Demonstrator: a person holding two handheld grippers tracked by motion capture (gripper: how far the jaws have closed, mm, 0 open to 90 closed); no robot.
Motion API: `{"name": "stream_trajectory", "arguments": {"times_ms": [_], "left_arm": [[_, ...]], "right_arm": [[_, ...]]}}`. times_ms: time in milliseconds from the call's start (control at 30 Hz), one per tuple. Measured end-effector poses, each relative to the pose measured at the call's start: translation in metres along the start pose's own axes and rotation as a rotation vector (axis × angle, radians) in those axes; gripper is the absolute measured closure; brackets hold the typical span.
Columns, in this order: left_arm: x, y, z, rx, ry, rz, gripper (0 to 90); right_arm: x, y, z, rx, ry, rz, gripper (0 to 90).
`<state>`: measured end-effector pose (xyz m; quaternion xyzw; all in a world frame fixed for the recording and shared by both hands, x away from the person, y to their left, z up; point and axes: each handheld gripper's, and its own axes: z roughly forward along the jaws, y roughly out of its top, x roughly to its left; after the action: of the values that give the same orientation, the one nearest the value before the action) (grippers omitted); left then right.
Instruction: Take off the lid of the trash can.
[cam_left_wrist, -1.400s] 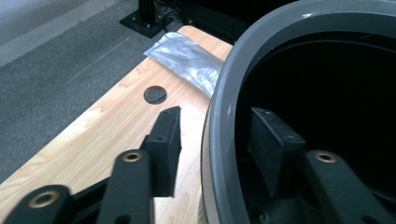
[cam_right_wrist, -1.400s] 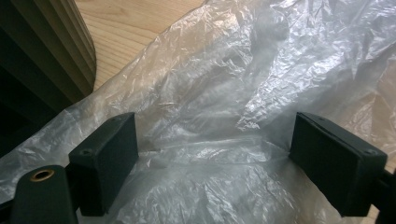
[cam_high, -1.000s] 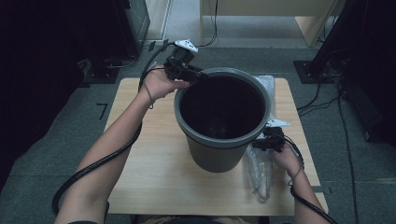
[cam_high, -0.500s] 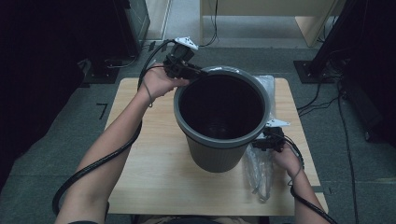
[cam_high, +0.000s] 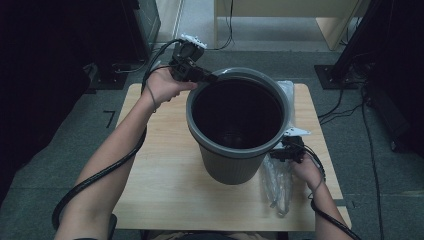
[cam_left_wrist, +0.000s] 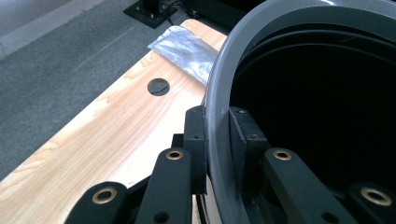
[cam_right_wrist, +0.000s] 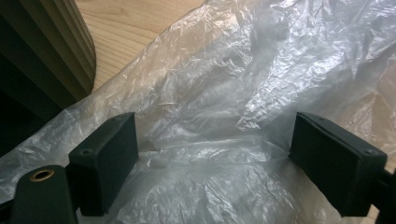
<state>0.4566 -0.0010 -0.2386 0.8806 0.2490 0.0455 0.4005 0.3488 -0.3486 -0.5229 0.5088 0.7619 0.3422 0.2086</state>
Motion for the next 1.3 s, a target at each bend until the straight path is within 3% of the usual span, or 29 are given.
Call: {"name": "stream_trajectory", "arguments": {"times_ms": [433,533,633,733,800,900,967,1100,1300], "left_arm": [[0.006,0.002,-0.007,0.020,-0.067,-0.093,79.1],[0.008,0.001,-0.003,0.042,-0.067,-0.109,79.1],[0.010,-0.002,-0.004,0.034,-0.053,-0.111,78.9],[0.013,-0.002,-0.004,0.037,-0.066,-0.152,79.0],[0.012,-0.001,-0.005,0.046,-0.058,-0.149,79.1],[0.014,0.000,-0.008,0.032,-0.080,-0.179,79.0],[0.012,0.001,-0.006,0.047,-0.094,-0.197,79.1],[0.002,0.006,0.000,0.051,-0.086,-0.144,78.8],[0.003,0.004,-0.006,0.038,-0.066,-0.119,78.7]], "right_arm": [[0.001,0.000,0.000,-0.001,-0.004,0.004,14.7],[0.001,0.000,0.000,-0.001,-0.006,0.005,14.7],[0.001,0.000,0.000,-0.001,-0.005,0.004,14.8],[0.001,0.000,0.000,-0.001,-0.005,0.004,14.8],[0.001,0.000,0.000,0.000,-0.004,0.003,14.8],[0.001,0.001,0.000,0.003,-0.004,0.002,14.8],[0.001,0.001,0.000,0.004,-0.004,0.002,14.8],[0.001,0.001,0.000,0.005,-0.005,0.003,14.9],[0.000,0.001,0.000,0.009,0.000,-0.001,15.0]]}}
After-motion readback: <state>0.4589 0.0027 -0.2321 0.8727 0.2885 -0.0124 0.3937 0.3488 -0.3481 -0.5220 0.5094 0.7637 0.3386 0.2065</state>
